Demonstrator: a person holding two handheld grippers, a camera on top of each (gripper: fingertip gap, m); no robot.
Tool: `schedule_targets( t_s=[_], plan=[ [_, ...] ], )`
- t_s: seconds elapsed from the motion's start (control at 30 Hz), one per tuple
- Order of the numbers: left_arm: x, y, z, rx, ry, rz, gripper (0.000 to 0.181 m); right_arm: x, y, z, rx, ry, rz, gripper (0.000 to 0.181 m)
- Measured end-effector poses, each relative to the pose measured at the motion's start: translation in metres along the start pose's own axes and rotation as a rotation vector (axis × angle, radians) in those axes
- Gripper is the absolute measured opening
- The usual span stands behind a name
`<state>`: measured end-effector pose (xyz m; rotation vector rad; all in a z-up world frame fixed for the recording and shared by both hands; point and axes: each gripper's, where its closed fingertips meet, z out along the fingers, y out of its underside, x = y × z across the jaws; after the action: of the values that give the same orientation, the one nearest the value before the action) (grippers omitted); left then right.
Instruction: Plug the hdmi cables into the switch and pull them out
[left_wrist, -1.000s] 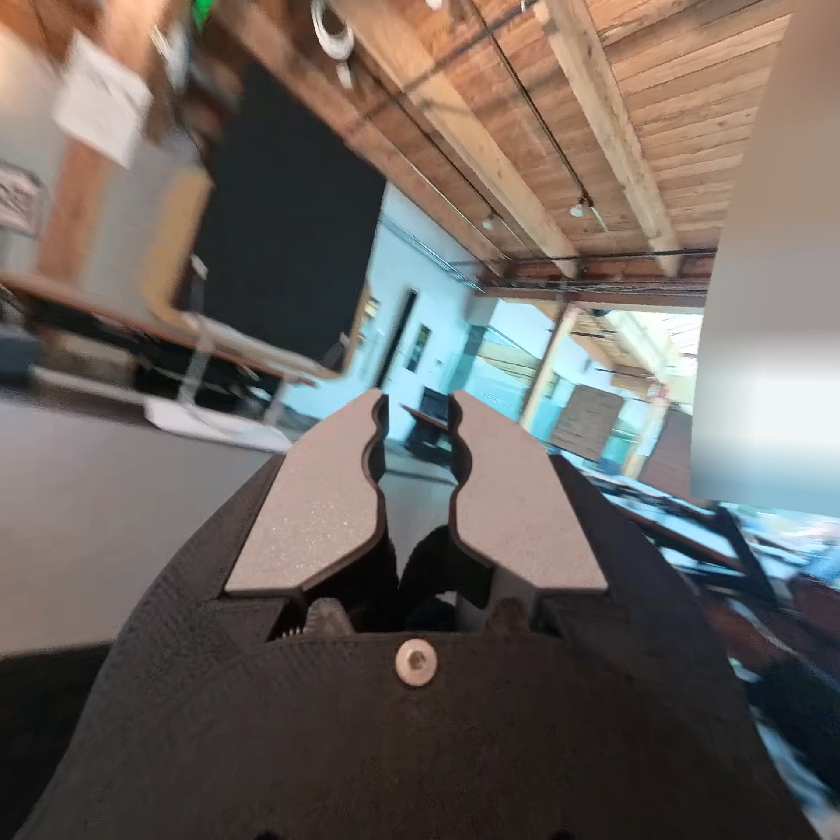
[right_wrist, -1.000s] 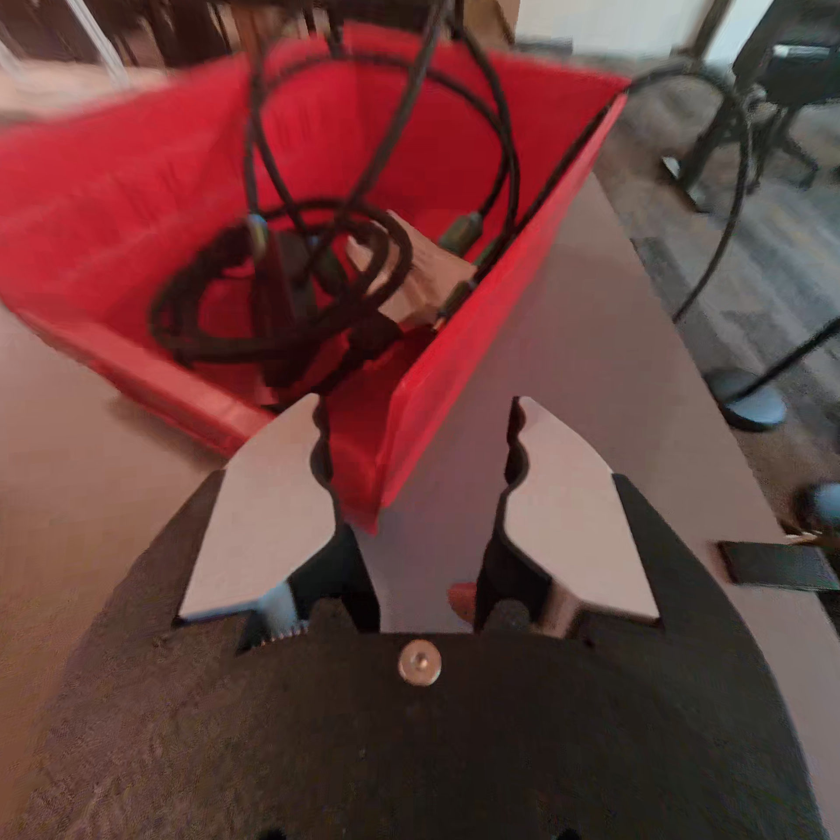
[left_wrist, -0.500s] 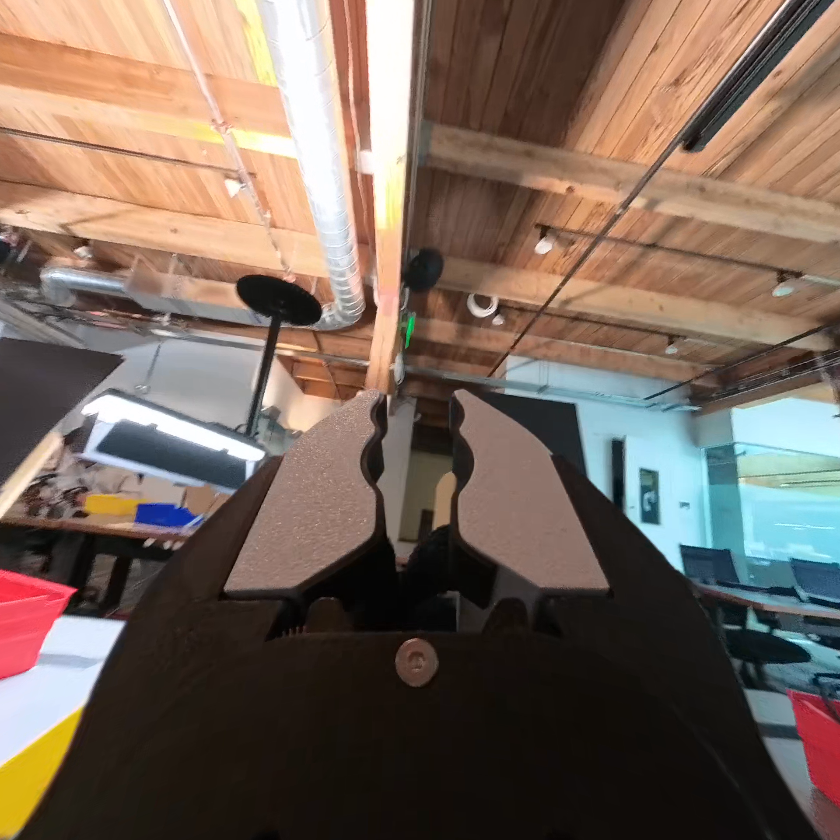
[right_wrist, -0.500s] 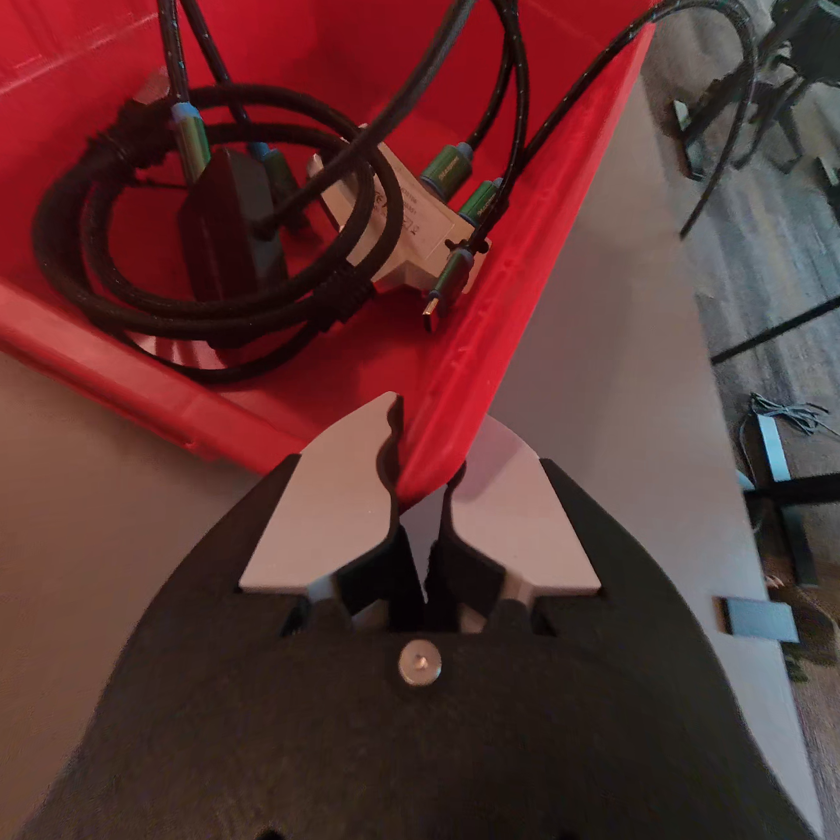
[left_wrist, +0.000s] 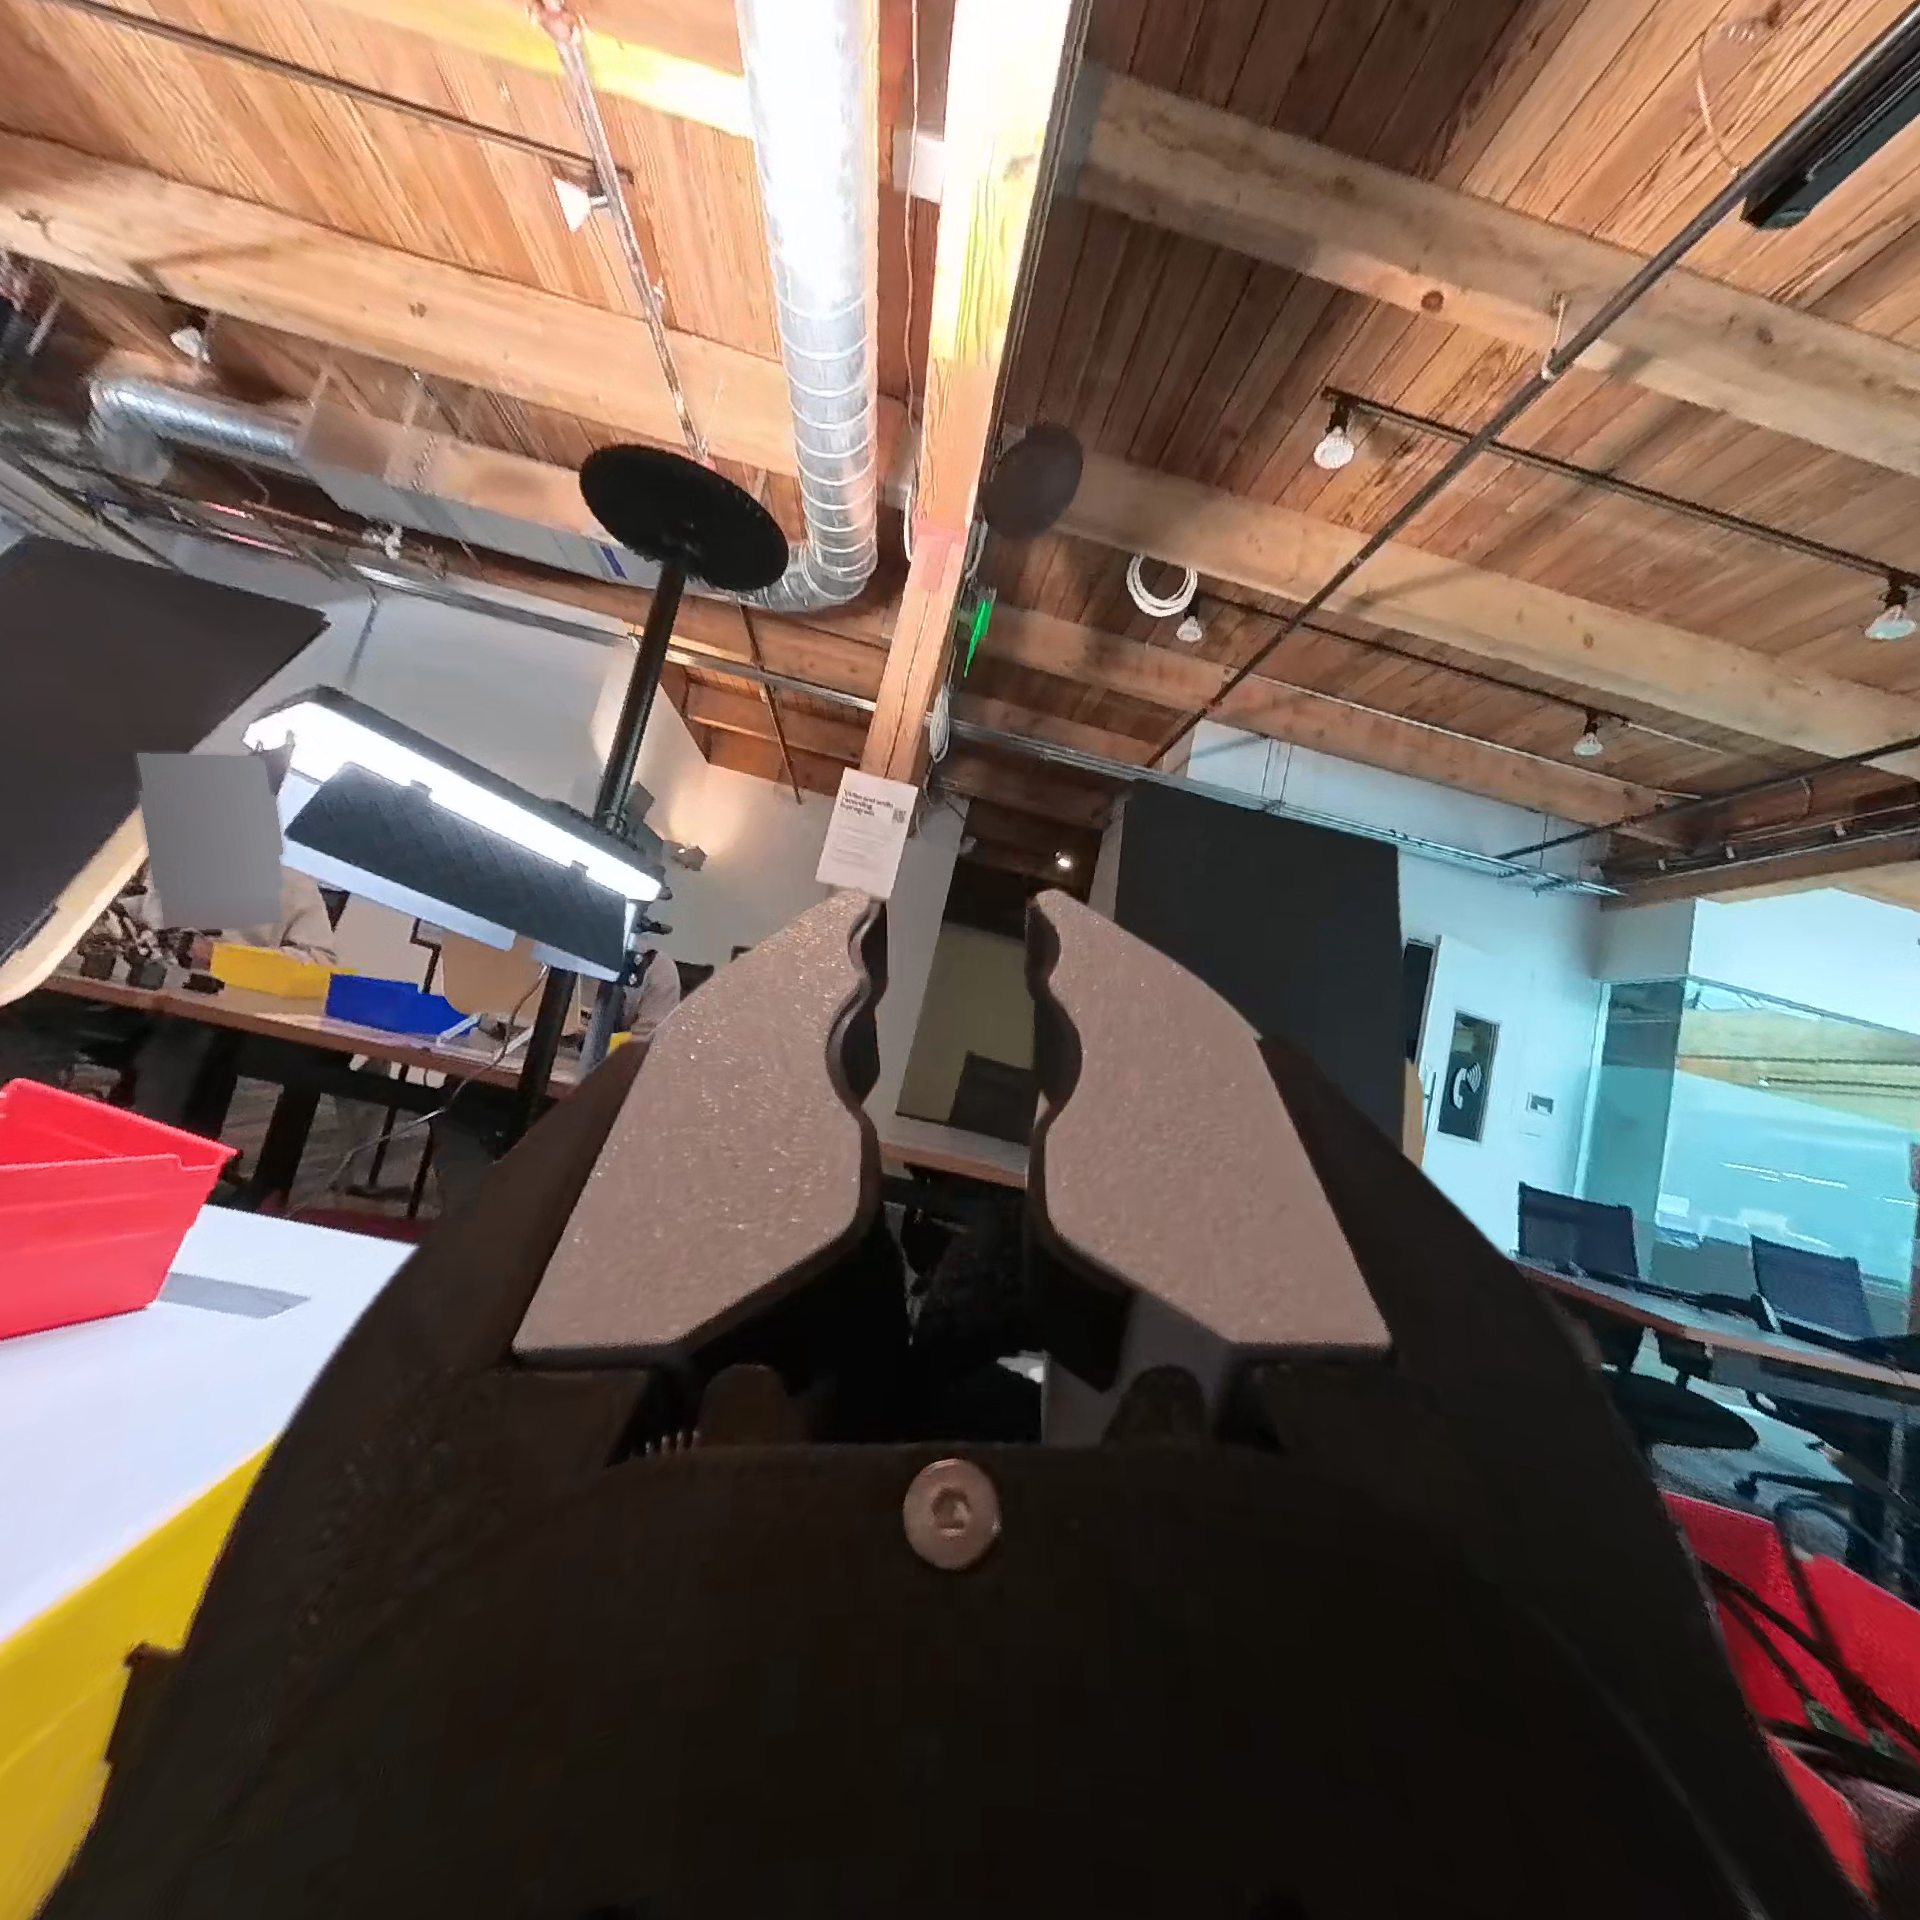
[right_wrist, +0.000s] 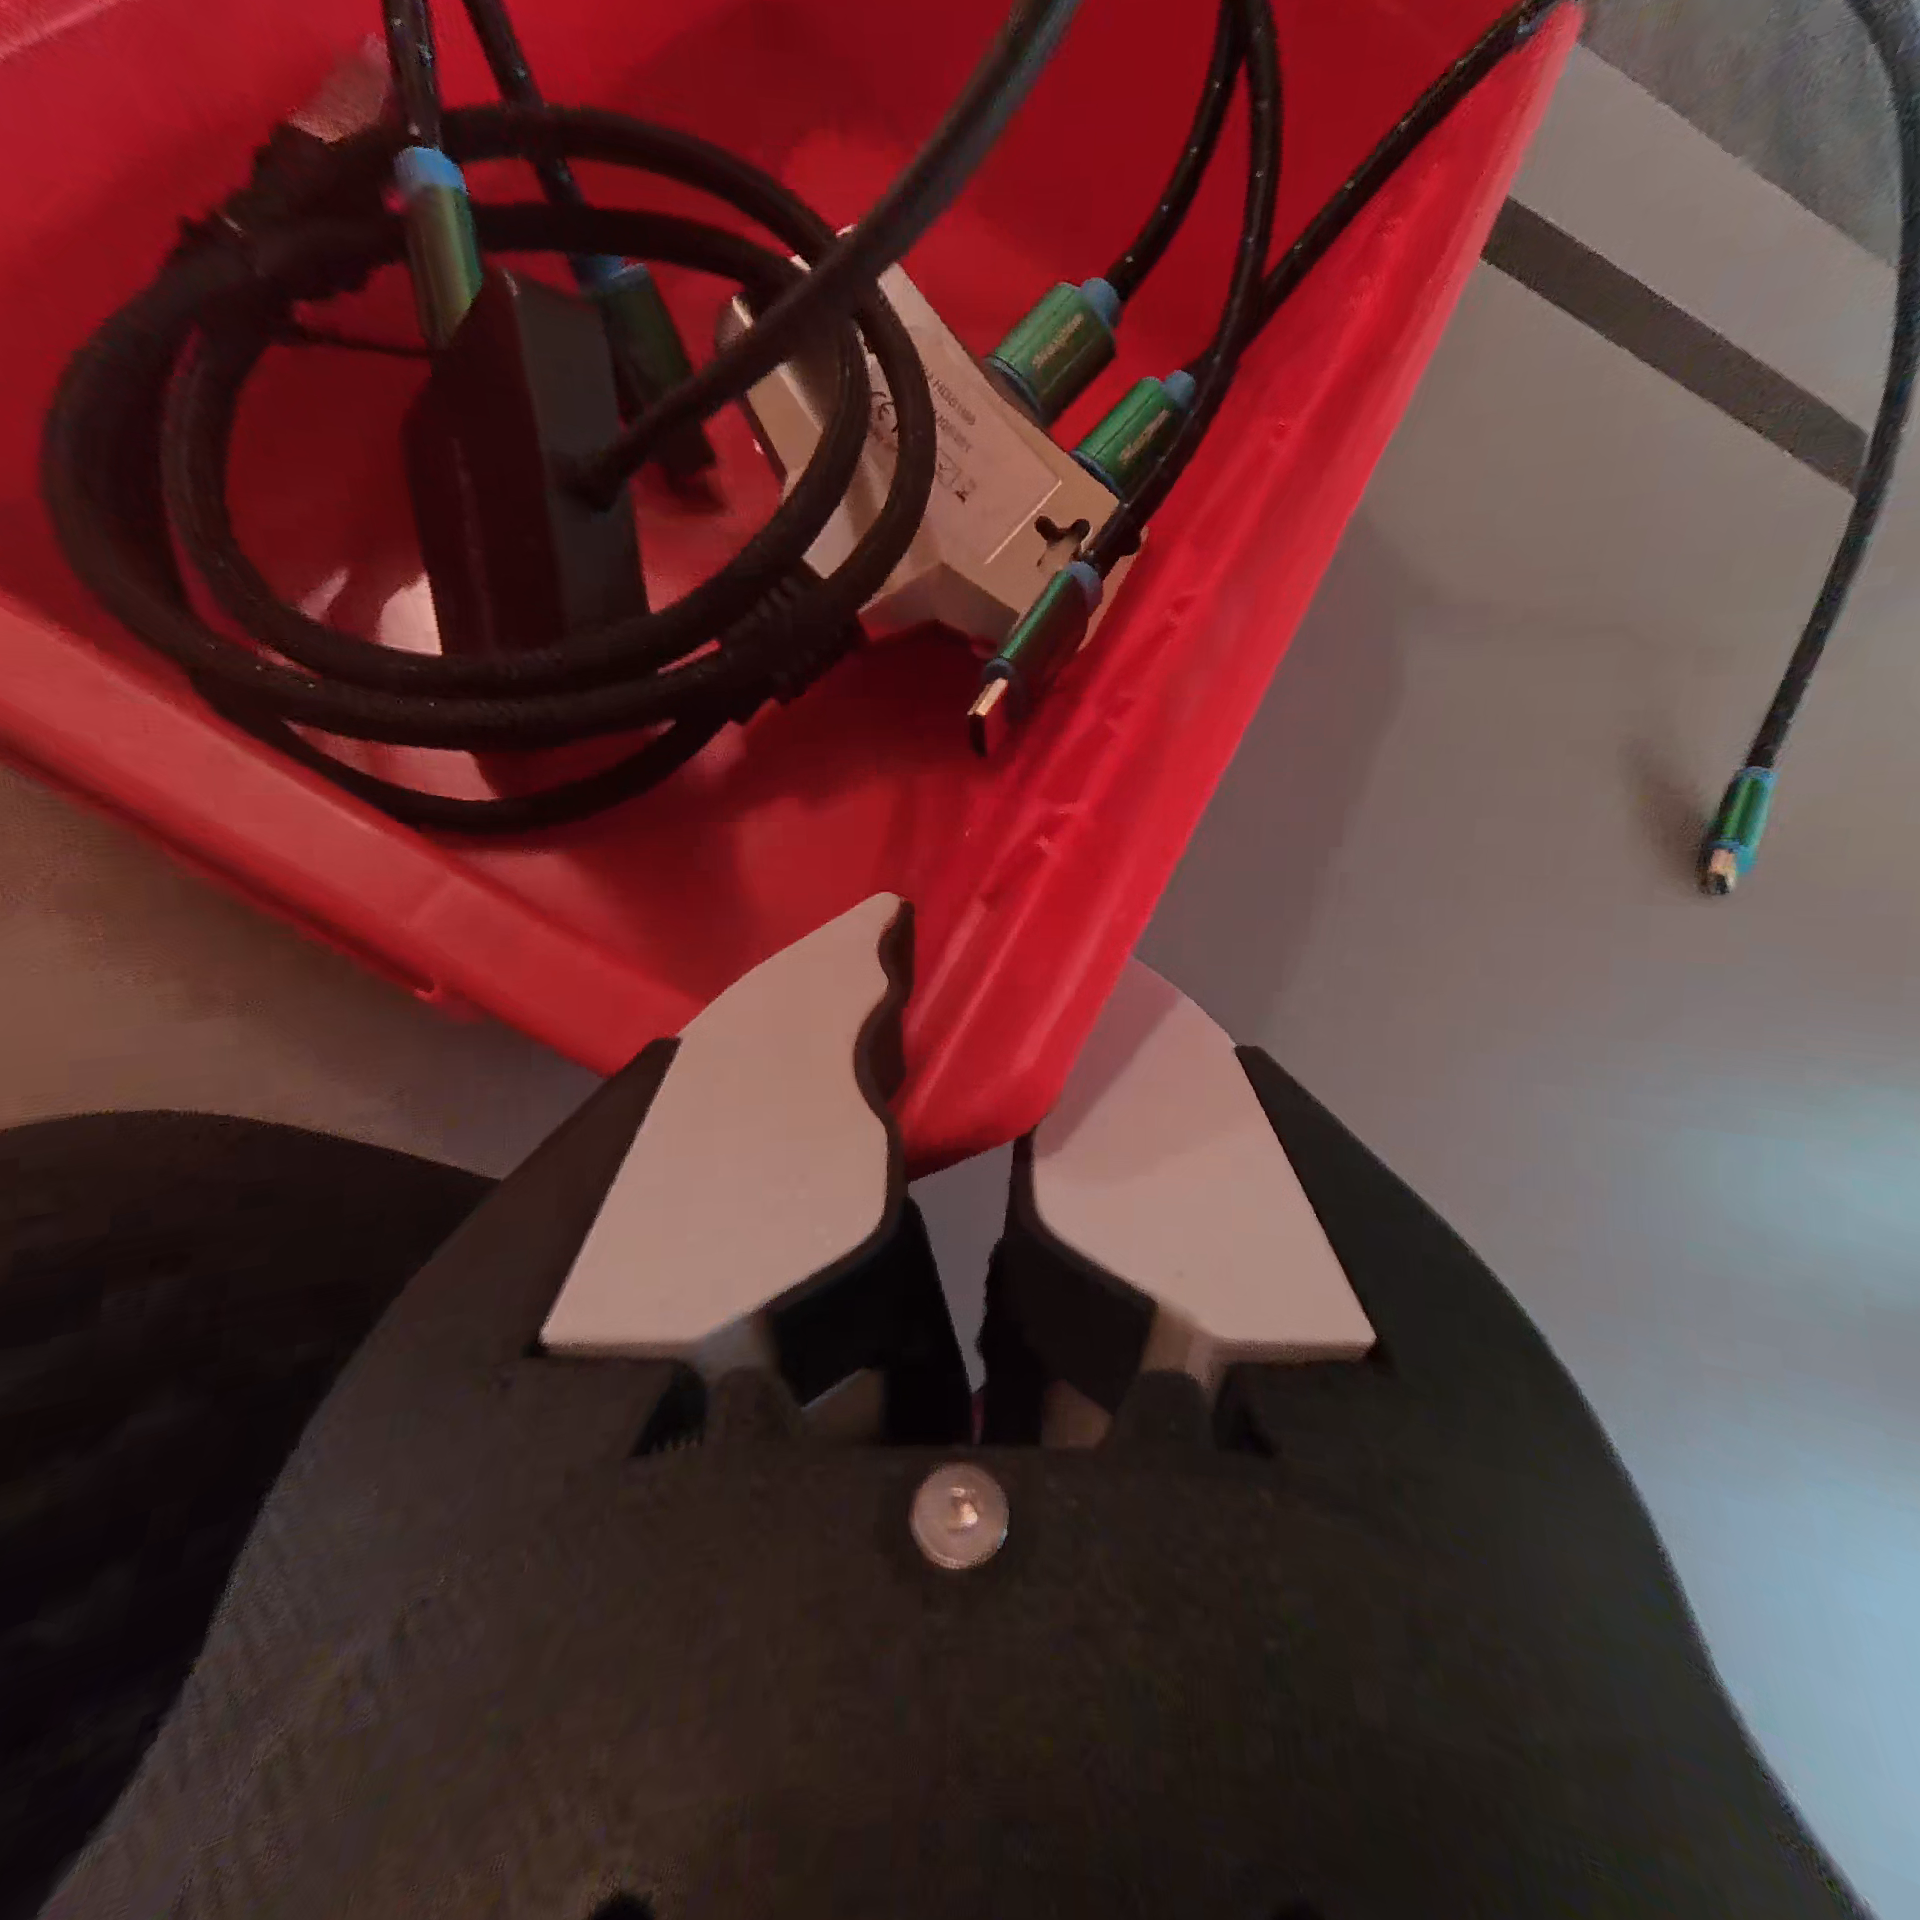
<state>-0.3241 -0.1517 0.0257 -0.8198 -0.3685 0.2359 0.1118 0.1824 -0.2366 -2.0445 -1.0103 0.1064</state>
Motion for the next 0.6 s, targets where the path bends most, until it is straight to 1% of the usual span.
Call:
schedule_targets(
  t_s=[0.2, 0.3, 0.4, 0.5, 0.57, 0.6],
  plan=[
    [-0.028, 0.014, 0.0, -0.062, -0.055, 0.036, 0.024, -0.095, -0.041, 0.006, 0.018, -0.139, -0.118, 0.018],
    [-0.039, 0.023, 0.0, -0.1, -0.079, 0.019, 0.024, -0.141, -0.063, 0.012, 0.012, -0.234, -0.173, 0.021],
    [-0.039, 0.021, -0.001, -0.085, -0.067, -0.031, 0.024, -0.182, -0.088, 0.021, 0.017, -0.337, -0.199, 0.025],
    [-0.035, 0.015, -0.001, -0.048, -0.05, -0.06, 0.024, -0.213, -0.109, 0.032, 0.03, -0.406, -0.243, 0.026],
    [-0.031, 0.012, -0.001, -0.043, -0.04, -0.05, 0.024, -0.239, -0.12, 0.031, 0.033, -0.511, -0.226, 0.031],
    [-0.029, 0.011, -0.001, -0.043, -0.04, -0.04, 0.024, -0.25, -0.122, 0.027, 0.014, -0.595, -0.213, 0.036]
  ],
)
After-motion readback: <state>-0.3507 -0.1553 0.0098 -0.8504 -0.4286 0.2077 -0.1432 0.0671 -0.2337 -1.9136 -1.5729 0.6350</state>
